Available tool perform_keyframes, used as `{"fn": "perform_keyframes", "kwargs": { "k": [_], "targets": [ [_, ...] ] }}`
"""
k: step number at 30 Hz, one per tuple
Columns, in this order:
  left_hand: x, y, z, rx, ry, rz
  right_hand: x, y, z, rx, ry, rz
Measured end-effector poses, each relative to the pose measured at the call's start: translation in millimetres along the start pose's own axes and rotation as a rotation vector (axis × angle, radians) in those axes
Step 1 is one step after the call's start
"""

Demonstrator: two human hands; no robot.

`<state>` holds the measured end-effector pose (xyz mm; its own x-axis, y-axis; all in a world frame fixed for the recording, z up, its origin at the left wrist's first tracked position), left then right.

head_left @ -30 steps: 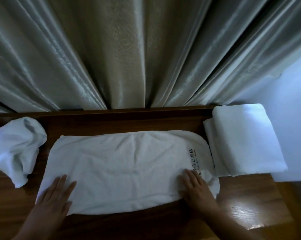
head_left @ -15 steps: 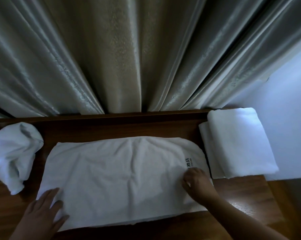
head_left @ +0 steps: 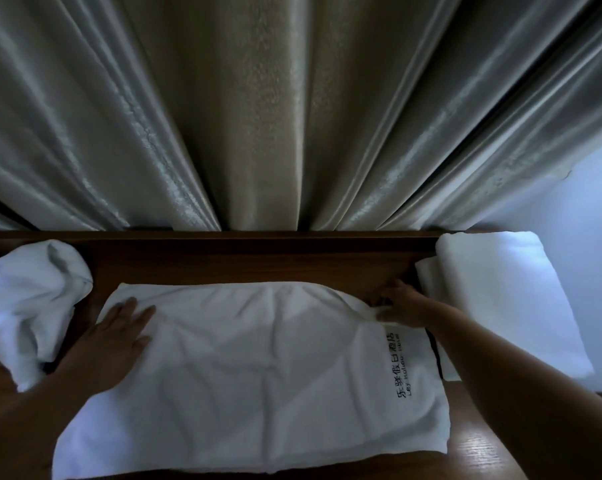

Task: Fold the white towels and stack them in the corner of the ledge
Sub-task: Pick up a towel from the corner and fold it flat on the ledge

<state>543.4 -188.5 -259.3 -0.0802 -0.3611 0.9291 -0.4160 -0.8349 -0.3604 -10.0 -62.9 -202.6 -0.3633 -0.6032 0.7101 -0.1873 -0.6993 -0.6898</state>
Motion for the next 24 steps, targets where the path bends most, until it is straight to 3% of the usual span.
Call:
{"fn": "perform_keyframes", "kwargs": {
  "k": [3, 8, 13, 19, 24],
  "targets": [
    [2, -1, 4, 0.007, 0.004, -0.001, -6, 1, 2, 0.033, -0.040, 0.018],
    [6, 5, 15, 0.086, 0.002, -0.004, 25, 2, -19, -0.223, 0.079, -0.474],
    [14, 5, 5, 0.104, 0.067, -0.086, 27, 3, -5, -0.249, -0.036, -0.670],
    [2, -47, -13, -0.022, 0.062, -0.159, -35, -43, 39, 0.054, -0.041, -0.571],
    [-28, -119, -4, -0.119, 0.004, -0.081, -160, -110, 15, 0.268, -0.256, -0.348]
  ]
}}
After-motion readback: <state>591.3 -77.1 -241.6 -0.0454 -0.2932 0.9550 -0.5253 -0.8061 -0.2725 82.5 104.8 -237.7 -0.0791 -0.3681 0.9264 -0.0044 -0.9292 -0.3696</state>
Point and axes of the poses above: each hand's wrist, its own y-axis towards the middle knuckle, its own x-axis out of the back of the hand, z = x × y, the point moved 4 cm from there along y, towards the middle knuckle, and after that the axes turned 2 degrees about z, right-handed, at the moved point
